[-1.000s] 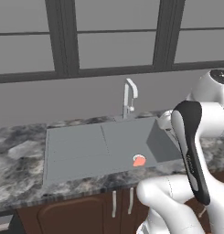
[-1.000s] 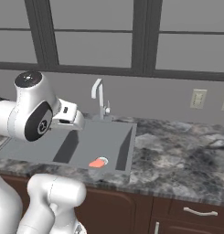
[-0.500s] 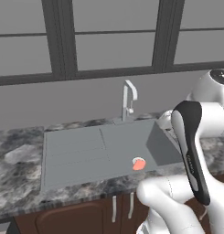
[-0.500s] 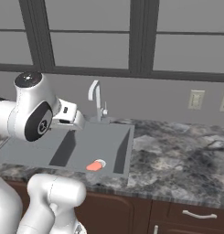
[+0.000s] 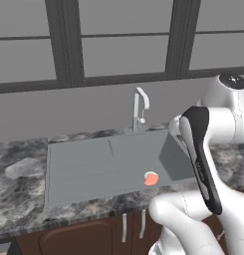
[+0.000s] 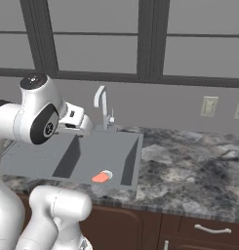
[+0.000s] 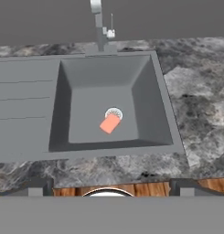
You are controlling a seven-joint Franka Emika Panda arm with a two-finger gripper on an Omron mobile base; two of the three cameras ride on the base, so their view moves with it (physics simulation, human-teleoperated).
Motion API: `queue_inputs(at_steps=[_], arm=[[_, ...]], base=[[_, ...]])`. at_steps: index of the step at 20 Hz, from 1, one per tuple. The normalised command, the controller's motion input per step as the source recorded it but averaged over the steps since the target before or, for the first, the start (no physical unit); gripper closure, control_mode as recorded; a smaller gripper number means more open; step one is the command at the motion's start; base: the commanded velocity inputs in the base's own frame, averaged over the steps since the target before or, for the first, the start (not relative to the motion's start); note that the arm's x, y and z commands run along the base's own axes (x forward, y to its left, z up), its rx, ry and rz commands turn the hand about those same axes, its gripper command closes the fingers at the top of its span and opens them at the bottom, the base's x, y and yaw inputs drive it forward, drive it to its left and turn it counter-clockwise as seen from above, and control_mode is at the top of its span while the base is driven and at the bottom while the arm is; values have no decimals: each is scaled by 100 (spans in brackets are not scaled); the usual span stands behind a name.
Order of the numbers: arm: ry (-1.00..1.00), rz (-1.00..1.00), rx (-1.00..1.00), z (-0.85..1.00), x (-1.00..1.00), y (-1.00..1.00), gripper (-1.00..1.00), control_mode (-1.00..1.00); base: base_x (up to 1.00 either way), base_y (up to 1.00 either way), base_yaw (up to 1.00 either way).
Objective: Pick up the bar soap and bar soap from the sink, and place them back in the cabinet, and close the cabinet doors.
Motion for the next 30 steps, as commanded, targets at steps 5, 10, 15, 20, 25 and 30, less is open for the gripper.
queue_inputs(at_steps=[5, 10, 15, 20, 25, 30], arm=[[0, -10, 0, -8, 15, 0, -100, -100], [0, -8, 2, -23, 19, 0, -100, -100], [0, -6, 7, -29, 23, 0, -100, -100], [0, -6, 8, -24, 31, 0, -100, -100], [0, -5, 3, -35, 23, 0, -100, -100], [0, -5, 1, -34, 19, 0, -100, -100]], base=[[0, 0, 0], [0, 0, 0], [0, 0, 0], [0, 0, 0], [0, 0, 0], [0, 0, 0]])
